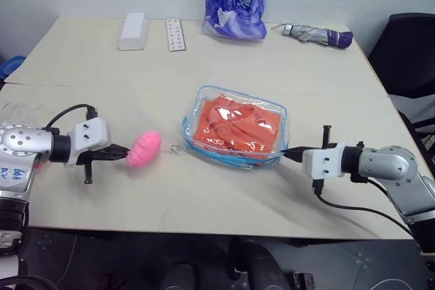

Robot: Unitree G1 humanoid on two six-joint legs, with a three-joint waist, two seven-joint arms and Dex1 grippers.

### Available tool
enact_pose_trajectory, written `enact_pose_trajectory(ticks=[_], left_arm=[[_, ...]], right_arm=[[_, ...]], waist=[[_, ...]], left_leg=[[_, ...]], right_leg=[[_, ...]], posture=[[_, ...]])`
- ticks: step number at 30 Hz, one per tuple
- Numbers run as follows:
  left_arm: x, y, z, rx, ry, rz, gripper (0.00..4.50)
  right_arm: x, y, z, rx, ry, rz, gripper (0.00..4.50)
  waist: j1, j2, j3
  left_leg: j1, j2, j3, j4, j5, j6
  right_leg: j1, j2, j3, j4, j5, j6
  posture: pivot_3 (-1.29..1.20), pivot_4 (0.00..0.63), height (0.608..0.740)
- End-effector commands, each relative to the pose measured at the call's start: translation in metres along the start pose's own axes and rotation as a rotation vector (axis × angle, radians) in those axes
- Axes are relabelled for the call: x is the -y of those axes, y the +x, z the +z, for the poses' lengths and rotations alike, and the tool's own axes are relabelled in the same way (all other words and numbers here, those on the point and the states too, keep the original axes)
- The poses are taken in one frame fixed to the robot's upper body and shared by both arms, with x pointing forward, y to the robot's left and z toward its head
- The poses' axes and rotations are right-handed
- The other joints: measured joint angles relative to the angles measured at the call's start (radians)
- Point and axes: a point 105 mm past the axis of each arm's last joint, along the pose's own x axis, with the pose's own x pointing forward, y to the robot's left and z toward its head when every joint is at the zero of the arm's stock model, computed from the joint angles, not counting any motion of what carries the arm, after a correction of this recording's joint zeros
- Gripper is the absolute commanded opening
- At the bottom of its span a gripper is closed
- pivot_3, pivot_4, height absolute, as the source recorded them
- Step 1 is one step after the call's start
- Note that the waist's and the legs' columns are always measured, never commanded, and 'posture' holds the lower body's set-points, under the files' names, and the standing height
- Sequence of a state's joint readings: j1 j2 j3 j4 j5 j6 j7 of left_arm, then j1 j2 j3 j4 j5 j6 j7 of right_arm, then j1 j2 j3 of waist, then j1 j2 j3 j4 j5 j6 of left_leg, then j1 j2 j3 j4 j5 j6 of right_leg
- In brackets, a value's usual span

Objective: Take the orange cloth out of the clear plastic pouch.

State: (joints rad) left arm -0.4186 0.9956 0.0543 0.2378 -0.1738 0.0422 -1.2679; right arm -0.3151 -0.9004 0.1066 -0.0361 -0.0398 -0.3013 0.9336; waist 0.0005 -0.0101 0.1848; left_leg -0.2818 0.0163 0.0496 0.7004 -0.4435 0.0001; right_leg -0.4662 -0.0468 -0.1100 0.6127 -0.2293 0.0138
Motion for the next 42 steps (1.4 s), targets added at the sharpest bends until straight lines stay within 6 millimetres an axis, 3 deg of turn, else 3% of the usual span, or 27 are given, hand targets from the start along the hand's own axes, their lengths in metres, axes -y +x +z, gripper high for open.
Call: enact_pose_trajectory(ticks=[1,3,4,7,11,14,18,20,22,26,31,36,39,42], left_arm=[[0.004,0.005,0.009,0.034,-0.011,-0.014,0.0],[0.003,0.007,0.012,0.06,-0.05,-0.006,0.0],[0.003,0.008,0.013,0.077,-0.069,-0.008,0.22],[0.007,0.008,0.02,0.107,-0.091,-0.027,0.93],[-0.009,-0.004,0.022,0.107,-0.121,0.051,2.14],[-0.021,-0.021,0.043,0.18,-0.164,0.049,3.03],[-0.037,-0.034,0.102,0.365,-0.139,0.02,3.03],[-0.032,-0.025,0.128,0.381,-0.044,-0.051,3.03],[-0.015,-0.001,0.138,0.322,0.103,-0.172,3.03],[0.01,0.048,0.127,0.17,0.359,-0.343,3.03],[0.007,0.093,0.104,0.044,0.61,-0.365,3.03],[-0.002,0.115,0.108,0.093,0.674,-0.306,3.03],[-0.001,0.118,0.104,0.103,0.683,-0.312,2.45],[-0.001,0.12,0.103,0.125,0.658,-0.307,1.51]], right_arm=[[0.01,-0.005,0.006,0.017,-0.006,-0.062,0.03],[0.007,-0.005,0.007,0.021,0.036,-0.07,0.03],[0.005,-0.006,0.007,0.024,0.063,-0.076,0.01],[-0.003,-0.008,0.01,0.029,0.149,-0.074,0.65],[-0.004,-0.015,0.014,0.021,0.194,-0.125,1.99],[-0.006,-0.024,0.02,0.027,0.278,-0.144,2.97],[-0.011,-0.034,0.036,0.073,0.406,-0.129,2.97],[-0.016,-0.037,0.046,0.103,0.469,-0.105,2.97],[-0.021,-0.037,0.053,0.118,0.515,-0.085,2.97],[-0.03,-0.035,0.059,0.114,0.548,-0.047,2.97],[-0.034,-0.034,0.058,0.098,0.565,-0.049,2.97],[-0.04,-0.033,0.058,0.09,0.577,-0.072,2.97],[-0.044,-0.032,0.059,0.089,0.585,-0.077,3.0],[-0.048,-0.033,0.058,0.083,0.587,-0.08,3.0]], waist=[[0.0,0.0,0.0],[0.0,0.0,0.0],[0.0,0.0,0.0],[0.0,0.0,0.0],[0.001,0.0,0.0],[0.001,0.0,0.0],[0.006,0.0,0.0],[0.009,0.0,0.0],[0.013,0.0,0.0],[0.022,0.002,-0.001],[0.017,0.001,-0.001],[0.025,0.001,-0.001],[0.023,0.001,-0.001],[0.023,0.001,-0.001]], left_leg=[[0.0,0.0,0.0,0.0,0.0,0.0],[0.0,0.0,0.0,0.0,0.0,0.0],[0.0,0.0,0.0,0.0,0.0,0.0],[0.0,0.0,0.0,0.0,0.0,0.0],[0.0,0.0,-0.001,0.0,0.0,0.0],[0.0,0.0,-0.001,0.0,0.0,0.0],[-0.001,0.0,-0.001,0.001,0.0,-0.001],[-0.001,-0.001,-0.001,0.001,0.0,-0.001],[-0.001,-0.001,-0.001,0.001,0.0,-0.001],[0.0,-0.002,0.001,0.001,0.0,-0.001],[0.0,-0.004,0.009,0.001,0.0,-0.003],[0.0,-0.004,0.013,0.001,0.0,-0.002],[0.0,-0.003,0.012,0.001,0.0,-0.002],[0.0,-0.003,0.013,0.001,0.0,-0.002]], right_leg=[[0.0,0.0,0.0,0.0,0.0,0.0],[0.0,0.0,0.0,0.0,0.0,0.0],[0.0,0.0,0.0,0.0,0.0,0.0],[0.0,0.0,0.0,0.0,0.0,0.0],[0.0,0.0,0.0,0.0,0.0,0.0],[0.0,0.0,0.0,0.0,0.0,0.0],[0.0,0.0,0.0,0.0,0.0,0.0],[0.001,0.0,0.0,0.0,0.0,0.0],[0.003,0.001,0.0,-0.001,0.0,0.0],[0.004,0.001,0.002,0.0,0.0,0.0],[0.003,0.005,0.005,0.0,0.0,0.0],[0.003,0.004,0.004,0.0,0.0,0.0],[0.003,0.004,0.004,0.0,0.0,0.0],[0.003,0.004,0.004,0.0,0.0,0.0]], posture=[[0.0,0.15,0.74],[0.0,0.15,0.74],[0.0,0.15,0.74],[0.0,0.15,0.74],[0.0,0.15,0.74],[0.0,0.15,0.74],[0.0,0.15,0.74],[0.0,0.15,0.74],[0.0,0.15,0.74],[0.0,0.15,0.74],[0.0,0.15,0.74],[0.0,0.15,0.74],[0.0,0.15,0.74],[0.0,0.15,0.74]])
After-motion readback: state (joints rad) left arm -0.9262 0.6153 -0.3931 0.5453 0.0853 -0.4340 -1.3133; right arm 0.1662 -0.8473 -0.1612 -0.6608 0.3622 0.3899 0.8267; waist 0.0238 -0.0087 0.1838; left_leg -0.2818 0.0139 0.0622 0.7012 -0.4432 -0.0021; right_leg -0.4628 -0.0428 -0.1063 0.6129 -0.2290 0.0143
